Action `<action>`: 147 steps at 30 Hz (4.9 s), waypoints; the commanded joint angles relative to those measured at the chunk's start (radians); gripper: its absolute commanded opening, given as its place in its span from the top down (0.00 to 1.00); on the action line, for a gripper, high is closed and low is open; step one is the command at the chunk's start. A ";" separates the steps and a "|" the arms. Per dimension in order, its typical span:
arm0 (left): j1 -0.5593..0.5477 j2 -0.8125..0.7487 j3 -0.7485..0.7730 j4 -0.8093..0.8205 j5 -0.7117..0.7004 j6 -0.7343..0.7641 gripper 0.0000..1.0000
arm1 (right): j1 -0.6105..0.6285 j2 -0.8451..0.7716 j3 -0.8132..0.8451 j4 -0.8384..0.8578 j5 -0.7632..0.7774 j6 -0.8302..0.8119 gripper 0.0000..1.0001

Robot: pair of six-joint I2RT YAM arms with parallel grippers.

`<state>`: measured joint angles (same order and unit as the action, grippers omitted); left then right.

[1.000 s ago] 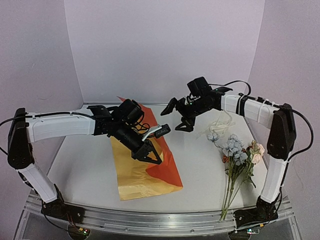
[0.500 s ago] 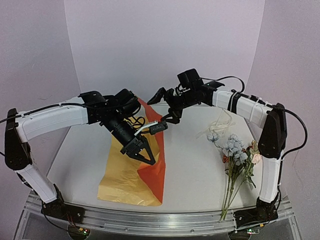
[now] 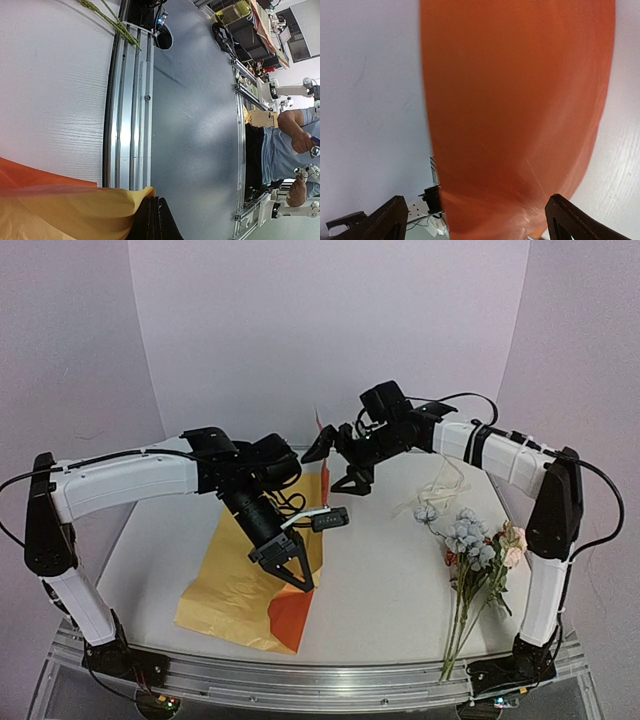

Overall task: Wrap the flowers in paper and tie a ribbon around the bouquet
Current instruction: Unfold the folded wrapping paper at the center of the board, then adjust the flattened wrapping paper at the center of the board.

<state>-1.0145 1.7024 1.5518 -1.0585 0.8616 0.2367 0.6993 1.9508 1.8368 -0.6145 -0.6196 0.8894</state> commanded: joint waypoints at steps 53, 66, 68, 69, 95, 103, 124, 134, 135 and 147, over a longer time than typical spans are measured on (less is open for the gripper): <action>0.435 -0.087 -0.678 0.904 -0.393 -0.880 0.62 | 0.084 -0.231 -0.679 -0.051 0.636 0.075 1.00; 0.576 0.157 -0.543 0.859 -0.455 -0.821 0.72 | 0.206 -0.168 -0.752 0.068 0.718 0.263 0.92; 0.603 0.180 -0.516 0.839 -0.480 -0.799 0.72 | 0.210 -0.180 -0.759 0.068 0.702 0.257 0.86; 0.616 0.187 -0.506 0.838 -0.483 -0.785 0.72 | 0.211 -0.190 -0.768 0.068 0.695 0.254 0.83; 0.652 -0.016 -0.532 0.852 -0.511 -0.857 0.60 | -0.104 0.027 -0.235 -0.233 0.258 -0.243 0.65; 0.662 -0.152 -0.758 0.891 -0.635 -0.977 0.66 | -0.135 0.164 -0.179 -0.160 0.310 -0.177 0.71; 0.818 -0.095 -0.829 0.865 -0.749 -0.979 0.73 | -0.009 -0.017 -0.639 0.054 0.439 0.070 0.76; 0.848 -0.109 -0.820 0.845 -0.767 -0.961 0.76 | -0.055 -0.065 -0.562 -0.066 0.397 -0.013 0.61; 0.848 -0.109 -0.818 0.841 -0.771 -0.962 0.76 | -0.063 -0.070 -0.551 -0.081 0.396 -0.024 0.61; 0.882 -0.117 -0.826 0.822 -0.801 -0.954 0.76 | -0.203 -0.044 -0.449 -0.169 0.339 -0.102 0.54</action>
<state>-0.1561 1.5974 0.7303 -0.1997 0.1009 -0.7319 0.5223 1.9144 1.3291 -0.7215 -0.2686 0.8234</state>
